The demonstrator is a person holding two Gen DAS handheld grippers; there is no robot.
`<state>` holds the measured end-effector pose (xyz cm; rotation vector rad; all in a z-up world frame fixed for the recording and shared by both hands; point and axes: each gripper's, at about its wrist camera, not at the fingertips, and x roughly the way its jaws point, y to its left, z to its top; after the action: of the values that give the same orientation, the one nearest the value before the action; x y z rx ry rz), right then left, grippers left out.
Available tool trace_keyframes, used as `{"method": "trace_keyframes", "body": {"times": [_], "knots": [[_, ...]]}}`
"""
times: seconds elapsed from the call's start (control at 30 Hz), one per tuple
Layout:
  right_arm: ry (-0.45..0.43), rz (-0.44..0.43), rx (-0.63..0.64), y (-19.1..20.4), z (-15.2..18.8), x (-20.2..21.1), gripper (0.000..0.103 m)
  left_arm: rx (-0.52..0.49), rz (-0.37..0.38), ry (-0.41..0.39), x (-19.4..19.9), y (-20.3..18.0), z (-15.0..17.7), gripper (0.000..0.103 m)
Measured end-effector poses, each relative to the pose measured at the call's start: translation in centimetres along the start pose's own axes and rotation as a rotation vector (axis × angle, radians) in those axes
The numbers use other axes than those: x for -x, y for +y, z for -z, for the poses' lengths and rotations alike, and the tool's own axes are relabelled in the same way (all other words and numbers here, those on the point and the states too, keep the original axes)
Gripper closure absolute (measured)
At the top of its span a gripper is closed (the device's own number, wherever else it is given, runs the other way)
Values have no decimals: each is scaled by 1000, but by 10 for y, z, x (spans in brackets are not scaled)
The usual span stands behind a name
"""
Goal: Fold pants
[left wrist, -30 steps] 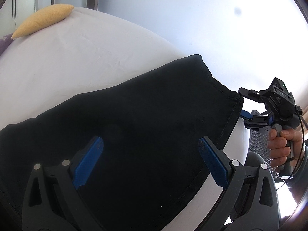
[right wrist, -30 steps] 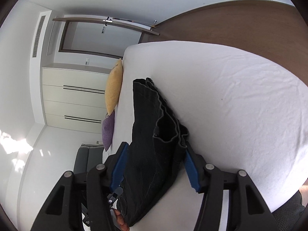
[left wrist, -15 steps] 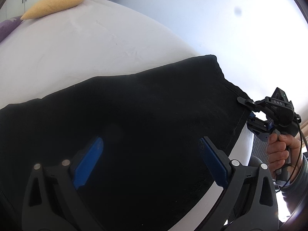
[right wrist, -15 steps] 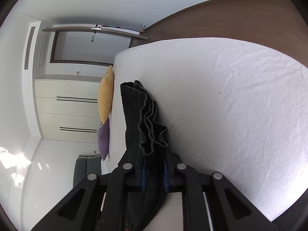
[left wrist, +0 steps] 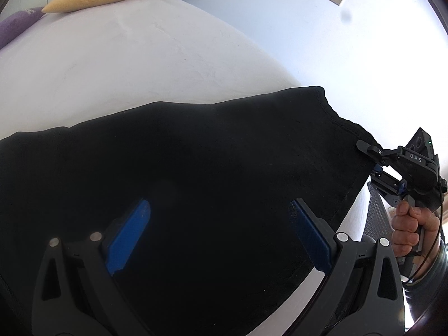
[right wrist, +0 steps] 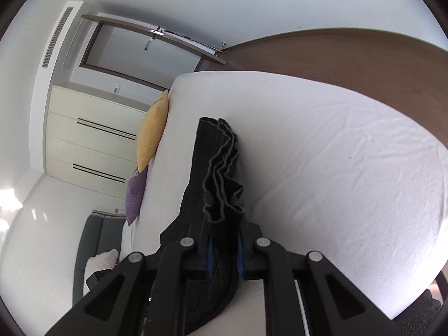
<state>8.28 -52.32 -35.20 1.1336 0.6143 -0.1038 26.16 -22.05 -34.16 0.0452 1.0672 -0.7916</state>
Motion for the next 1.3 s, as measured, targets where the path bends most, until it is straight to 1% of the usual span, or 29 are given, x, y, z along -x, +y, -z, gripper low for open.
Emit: {"method": "trace_keyframes", "body": {"times": [0.17,0.27,0.37,0.47,0.53,0.6,0.67,0.7,0.73,0.77,0.8,0.83,0.97,1.03,1.07,1.1,1.13,1.2,1.3], "knots": [[-5,56,177,40,8,-5,91,42,1,-15,11,16,6,3],[1,93,310,67,19,-12,91,75,1,-36,23,30,9,3],[26,116,446,95,39,-23,91,126,12,-56,39,47,11,3],[56,134,578,120,65,-36,91,167,11,-94,59,65,15,3],[86,138,654,133,85,-46,90,201,6,-112,70,77,19,3],[119,132,708,141,104,-55,91,246,9,-116,75,87,22,0],[156,124,734,146,120,-65,90,300,40,-84,71,97,26,0],[171,123,743,147,128,-69,90,333,73,-51,66,101,29,0],[183,126,749,147,133,-73,90,376,124,-20,60,105,32,0],[195,128,754,147,138,-75,90,426,192,-5,54,109,35,0],[204,131,760,147,142,-78,90,470,242,-4,49,112,37,0],[211,135,768,146,145,-79,90,502,266,-7,45,114,37,0],[218,143,779,146,146,-79,90,565,346,-29,33,111,22,1],[219,145,786,146,145,-79,90,624,420,-41,27,111,13,0],[218,146,791,148,145,-79,90,639,428,-51,25,113,7,0],[219,145,795,149,146,-79,90,655,427,-57,21,116,-10,0],[220,147,800,150,146,-79,90,654,422,-49,18,117,-15,0],[219,148,817,154,148,-80,90,645,408,-15,9,118,-24,1],[218,148,833,156,151,-80,90,649,435,28,-3,116,-34,1]]}}
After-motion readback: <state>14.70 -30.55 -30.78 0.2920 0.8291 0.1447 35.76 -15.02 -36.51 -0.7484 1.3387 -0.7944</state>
